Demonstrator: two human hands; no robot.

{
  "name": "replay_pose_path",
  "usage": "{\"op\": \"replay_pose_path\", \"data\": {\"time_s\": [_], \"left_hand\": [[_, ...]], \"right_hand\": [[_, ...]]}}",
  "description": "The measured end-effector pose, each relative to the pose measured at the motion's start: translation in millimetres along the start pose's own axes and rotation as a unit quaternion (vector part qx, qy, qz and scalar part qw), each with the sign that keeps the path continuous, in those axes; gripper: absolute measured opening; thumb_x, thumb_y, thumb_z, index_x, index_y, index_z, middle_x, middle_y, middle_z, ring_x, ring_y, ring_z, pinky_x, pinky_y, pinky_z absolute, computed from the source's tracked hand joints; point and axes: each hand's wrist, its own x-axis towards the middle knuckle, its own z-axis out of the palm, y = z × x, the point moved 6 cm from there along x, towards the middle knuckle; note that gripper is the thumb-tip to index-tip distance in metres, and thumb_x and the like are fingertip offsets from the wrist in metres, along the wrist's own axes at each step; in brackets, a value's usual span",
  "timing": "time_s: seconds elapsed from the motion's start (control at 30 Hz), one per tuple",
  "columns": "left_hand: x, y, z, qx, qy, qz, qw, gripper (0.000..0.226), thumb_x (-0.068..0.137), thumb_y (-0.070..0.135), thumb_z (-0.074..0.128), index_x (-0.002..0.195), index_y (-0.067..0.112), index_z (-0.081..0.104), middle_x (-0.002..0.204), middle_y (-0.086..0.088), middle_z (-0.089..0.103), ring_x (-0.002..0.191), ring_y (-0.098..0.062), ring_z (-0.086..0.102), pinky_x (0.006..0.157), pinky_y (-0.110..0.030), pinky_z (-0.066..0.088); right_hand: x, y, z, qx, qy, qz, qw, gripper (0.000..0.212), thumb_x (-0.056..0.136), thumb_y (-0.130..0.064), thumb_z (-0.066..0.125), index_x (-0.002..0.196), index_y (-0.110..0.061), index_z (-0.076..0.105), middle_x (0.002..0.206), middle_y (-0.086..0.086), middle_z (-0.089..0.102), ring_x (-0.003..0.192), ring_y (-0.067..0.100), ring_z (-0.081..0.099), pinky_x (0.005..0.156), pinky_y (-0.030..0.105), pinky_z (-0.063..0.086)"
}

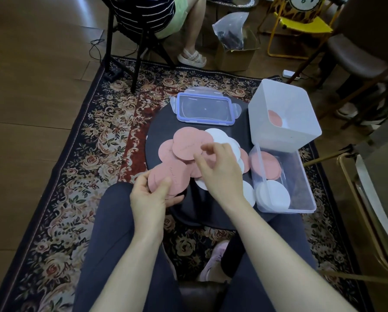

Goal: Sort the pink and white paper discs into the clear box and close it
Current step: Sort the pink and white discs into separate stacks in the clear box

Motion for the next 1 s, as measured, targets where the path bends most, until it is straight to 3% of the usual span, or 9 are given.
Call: {"op": "replay_pose_path", "data": {"time_s": [0.1,0.2,0.37,0.47,0.6,0.73,0.9,1.0], "left_hand": [[9.2,0.8,-1.3,0.008,0.005,-0.012,1.0,0.023,0.092,-0.001,0.058,0.114,0.005,0.059,0.11,-0.014,0.066,0.083,-0.025,0.069,0.057,-0.028,0.059],[15.3,-0.4,-3.0,0.009,0.015,-0.024,1.0,0.024,0.093,-0.001,0.052,0.114,0.008,0.059,0.108,-0.008,0.065,0.093,-0.028,0.067,0.056,-0.027,0.059],[18.3,-1.4,-1.5,0.003,0.004,-0.03,1.0,0.023,0.096,-0.002,0.047,0.112,0.009,0.059,0.1,-0.003,0.066,0.093,-0.026,0.067,0.056,-0.027,0.059],[19.8,-2.1,0.0,0.003,0.0,-0.032,0.999,0.023,0.096,-0.002,0.047,0.105,0.014,0.06,0.101,-0.003,0.066,0.093,-0.025,0.066,0.055,-0.025,0.058],[19.0,-1.6,0.9,0.002,-0.016,-0.033,0.999,0.021,0.097,-0.001,0.048,0.105,0.014,0.06,0.102,-0.004,0.067,0.099,-0.028,0.065,0.059,-0.028,0.06],[16.1,-1.0,2.2,0.005,-0.024,-0.033,0.999,0.02,0.096,0.0,0.049,0.104,0.014,0.061,0.102,-0.003,0.065,0.102,-0.03,0.065,0.06,-0.03,0.061],[4.3,-3.1,13.2,-0.012,-0.071,-0.049,0.996,0.019,0.096,0.002,0.05,0.104,0.015,0.062,0.104,-0.007,0.069,0.095,-0.026,0.068,0.063,-0.033,0.061],[-6.0,-6.6,24.3,-0.02,-0.123,-0.063,0.99,0.021,0.093,0.002,0.058,0.111,0.011,0.061,0.107,-0.007,0.071,0.088,-0.021,0.071,0.064,-0.033,0.061]], "right_hand": [[23.9,-3.1,14.6,-0.082,-0.011,-0.016,0.996,0.043,0.086,-0.045,0.06,0.12,-0.019,0.056,0.116,-0.001,0.046,0.101,0.019,0.055,0.073,0.028,0.037],[35.6,-0.6,22.9,-0.158,-0.039,0.002,0.987,0.056,0.077,-0.056,0.062,0.114,-0.015,0.055,0.114,0.002,0.042,0.101,0.025,0.05,0.074,0.031,0.037],[34.5,1.2,24.0,-0.195,-0.032,-0.012,0.98,0.055,0.073,-0.055,0.068,0.107,-0.014,0.055,0.108,0.001,0.041,0.092,0.025,0.049,0.069,0.032,0.037],[31.9,3.9,21.5,-0.123,-0.013,-0.001,0.992,0.039,0.076,-0.039,0.071,0.101,-0.014,0.055,0.106,0.001,0.043,0.087,0.021,0.05,0.067,0.029,0.035],[22.3,9.0,6.1,0.017,0.053,0.047,0.997,0.01,0.089,-0.026,0.06,0.085,-0.017,0.056,0.091,-0.003,0.054,0.078,0.015,0.053,0.07,0.03,0.041],[-5.2,19.8,-16.0,0.165,0.106,0.103,0.975,0.011,0.093,-0.023,0.056,0.081,-0.023,0.057,0.076,-0.015,0.058,0.068,0.0,0.052,0.065,0.016,0.04],[-37.3,43.7,-15.4,0.267,0.063,0.163,0.948,0.016,0.09,-0.022,0.062,0.075,-0.024,0.063,0.064,-0.011,0.054,0.06,0.007,0.046,0.064,0.026,0.039],[-52.2,52.4,-14.3,0.274,0.039,0.182,0.944,0.013,0.09,-0.021,0.063,0.078,-0.024,0.067,0.062,-0.014,0.054,0.056,0.004,0.045,0.058,0.022,0.038]]}}
